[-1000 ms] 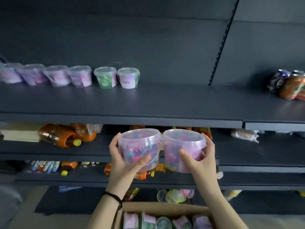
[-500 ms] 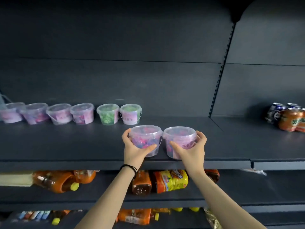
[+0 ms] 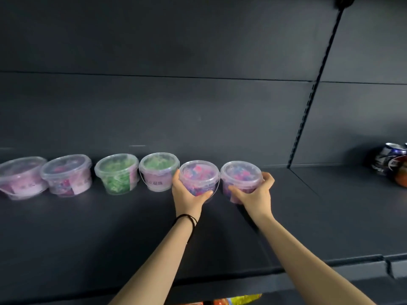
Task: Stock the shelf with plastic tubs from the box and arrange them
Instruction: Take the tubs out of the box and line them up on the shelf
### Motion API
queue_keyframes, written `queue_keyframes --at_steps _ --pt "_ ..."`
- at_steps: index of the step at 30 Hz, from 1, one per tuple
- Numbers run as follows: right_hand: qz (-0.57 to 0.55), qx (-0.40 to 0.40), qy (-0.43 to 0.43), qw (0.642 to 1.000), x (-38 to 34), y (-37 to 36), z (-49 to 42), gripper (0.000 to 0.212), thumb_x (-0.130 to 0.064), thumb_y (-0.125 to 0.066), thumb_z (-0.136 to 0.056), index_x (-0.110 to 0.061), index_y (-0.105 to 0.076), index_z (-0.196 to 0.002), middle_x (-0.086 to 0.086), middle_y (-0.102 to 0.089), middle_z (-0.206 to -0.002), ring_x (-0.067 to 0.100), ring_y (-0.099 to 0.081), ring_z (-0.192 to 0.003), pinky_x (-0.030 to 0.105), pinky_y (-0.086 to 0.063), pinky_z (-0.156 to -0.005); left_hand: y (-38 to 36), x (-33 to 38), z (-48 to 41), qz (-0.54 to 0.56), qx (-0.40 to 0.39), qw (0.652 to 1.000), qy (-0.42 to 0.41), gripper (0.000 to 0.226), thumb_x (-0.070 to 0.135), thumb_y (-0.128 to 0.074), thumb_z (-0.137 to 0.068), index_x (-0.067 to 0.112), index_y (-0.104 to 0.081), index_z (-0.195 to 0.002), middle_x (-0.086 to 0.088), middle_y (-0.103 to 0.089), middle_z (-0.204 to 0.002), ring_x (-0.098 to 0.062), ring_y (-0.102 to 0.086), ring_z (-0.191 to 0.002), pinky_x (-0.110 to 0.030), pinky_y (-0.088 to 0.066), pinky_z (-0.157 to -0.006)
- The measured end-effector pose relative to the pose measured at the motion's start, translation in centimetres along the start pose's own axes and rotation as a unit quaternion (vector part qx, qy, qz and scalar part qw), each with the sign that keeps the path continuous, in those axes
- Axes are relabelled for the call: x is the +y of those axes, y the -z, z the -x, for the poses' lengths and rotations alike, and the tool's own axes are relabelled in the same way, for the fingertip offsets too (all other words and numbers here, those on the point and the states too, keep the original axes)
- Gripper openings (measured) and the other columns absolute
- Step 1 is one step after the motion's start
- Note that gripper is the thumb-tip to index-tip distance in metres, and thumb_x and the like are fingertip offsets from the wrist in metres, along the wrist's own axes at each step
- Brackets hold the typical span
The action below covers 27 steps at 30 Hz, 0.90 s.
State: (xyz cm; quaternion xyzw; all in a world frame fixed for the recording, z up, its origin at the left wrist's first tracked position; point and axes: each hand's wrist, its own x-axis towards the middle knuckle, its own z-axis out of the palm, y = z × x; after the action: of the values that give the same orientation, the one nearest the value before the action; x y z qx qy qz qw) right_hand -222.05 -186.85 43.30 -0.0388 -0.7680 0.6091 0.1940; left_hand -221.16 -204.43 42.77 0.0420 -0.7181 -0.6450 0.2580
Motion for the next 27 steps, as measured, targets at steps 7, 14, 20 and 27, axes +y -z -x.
queue_keyframes --at_steps 7,14,20,27 --pt "0.039 0.015 -0.008 0.999 1.3 -2.0 -4.0 0.095 -0.033 -0.085 -0.066 -0.031 -0.024 -0.139 -0.013 -0.049 -0.119 0.01 -0.052 -0.104 0.024 -0.042 -0.082 -1.6 -1.8 -3.6 -0.032 -0.004 0.999 0.002 0.108 0.007 -0.09 -0.058 0.015 -0.027 -0.146 -0.003 -0.037 -0.143 -0.015 -0.036 -0.134 -0.022 -0.03 -0.105" --pt "0.104 0.004 -0.043 0.994 1.4 -2.8 -6.0 0.103 -0.041 -0.08 -0.07 -0.031 -0.013 -0.148 0.0 -0.051 -0.138 0.025 -0.053 -0.122 0.035 -0.045 -0.09 -1.8 -2.4 -5.9 -0.097 -0.056 0.993 0.025 0.117 0.016 -0.087 -0.067 0.016 -0.01 -0.154 -0.003 -0.026 -0.157 -0.019 -0.025 -0.144 -0.027 -0.023 -0.112" --pt "0.097 -0.012 -0.062 0.993 0.9 -1.5 -4.9 0.112 -0.037 -0.08 -0.073 -0.02 -0.004 -0.154 0.003 -0.046 -0.145 0.025 -0.048 -0.128 0.029 -0.039 -0.093 0.1 -1.7 -4.6 -0.108 -0.086 0.99 0.034 0.105 0.018 -0.086 -0.069 0.016 -0.021 -0.152 -0.002 -0.038 -0.149 -0.02 -0.037 -0.138 -0.026 -0.032 -0.106" --pt "0.07 -0.035 -0.001 0.997 -1.8 4.7 2.7 0.073 -0.039 -0.078 -0.076 -0.019 -0.043 -0.137 -0.003 -0.059 -0.115 0.013 -0.06 -0.097 0.02 -0.044 -0.078 3.7 3.2 4.4 -0.078 -0.012 0.996 0.049 0.058 0.028 -0.084 -0.072 0.016 -0.056 -0.122 -0.003 -0.06 -0.123 -0.014 -0.058 -0.104 -0.023 -0.043 -0.084"
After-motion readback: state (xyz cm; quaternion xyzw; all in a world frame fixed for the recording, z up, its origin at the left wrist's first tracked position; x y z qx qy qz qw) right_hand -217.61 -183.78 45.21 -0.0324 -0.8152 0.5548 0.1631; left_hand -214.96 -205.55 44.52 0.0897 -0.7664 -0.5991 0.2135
